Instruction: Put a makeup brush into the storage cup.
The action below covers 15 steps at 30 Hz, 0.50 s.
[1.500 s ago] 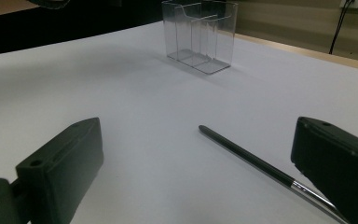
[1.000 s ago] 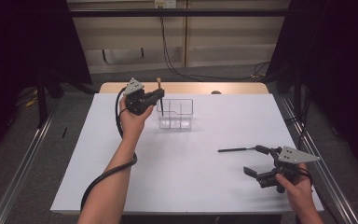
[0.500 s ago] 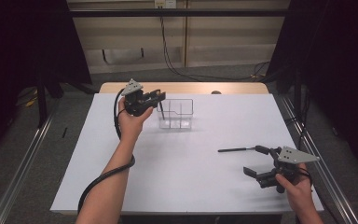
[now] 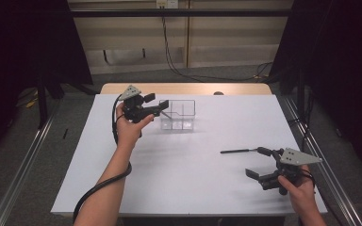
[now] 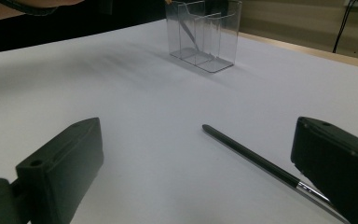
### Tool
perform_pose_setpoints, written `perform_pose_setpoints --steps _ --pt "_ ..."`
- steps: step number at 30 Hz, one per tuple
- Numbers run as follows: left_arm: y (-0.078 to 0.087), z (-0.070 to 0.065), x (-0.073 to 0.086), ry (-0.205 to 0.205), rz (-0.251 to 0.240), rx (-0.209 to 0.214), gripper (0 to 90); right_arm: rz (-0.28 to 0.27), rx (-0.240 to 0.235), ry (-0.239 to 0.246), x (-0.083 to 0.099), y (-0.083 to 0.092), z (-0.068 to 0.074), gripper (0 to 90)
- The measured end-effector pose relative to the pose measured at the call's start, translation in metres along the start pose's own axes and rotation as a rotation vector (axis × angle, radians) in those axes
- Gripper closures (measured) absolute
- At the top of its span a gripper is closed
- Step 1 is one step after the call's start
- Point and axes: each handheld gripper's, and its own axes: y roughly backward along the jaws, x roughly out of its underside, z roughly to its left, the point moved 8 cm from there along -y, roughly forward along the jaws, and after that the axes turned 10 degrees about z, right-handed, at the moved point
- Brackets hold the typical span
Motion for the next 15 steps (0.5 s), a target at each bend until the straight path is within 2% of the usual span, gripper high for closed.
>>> perform_pose_setpoints --steps 7,9,11,12,15 --pt "0.006 -0.005 0.005 -0.017 -0.02 0.025 16.1 0.001 -0.002 -0.001 0.0 0.0 0.0 1.8" --pt "0.008 -0.006 0.008 -0.009 -0.024 0.042 13.6 0.001 -0.002 0.001 0.0 0.0 0.001 1.8" --pt "0.011 -0.006 0.012 -0.007 -0.026 0.039 11.4 0.001 -0.003 -0.002 0.0 0.0 0.001 1.8" --pt "0.012 -0.007 0.013 0.001 -0.027 0.053 10.9 0.002 -0.003 -0.002 0.0 0.0 0.0 1.8" --pt "0.016 -0.008 0.018 -0.01 -0.03 0.048 9.0 0.005 -0.003 0.0 0.001 -0.001 0.001 1.8"
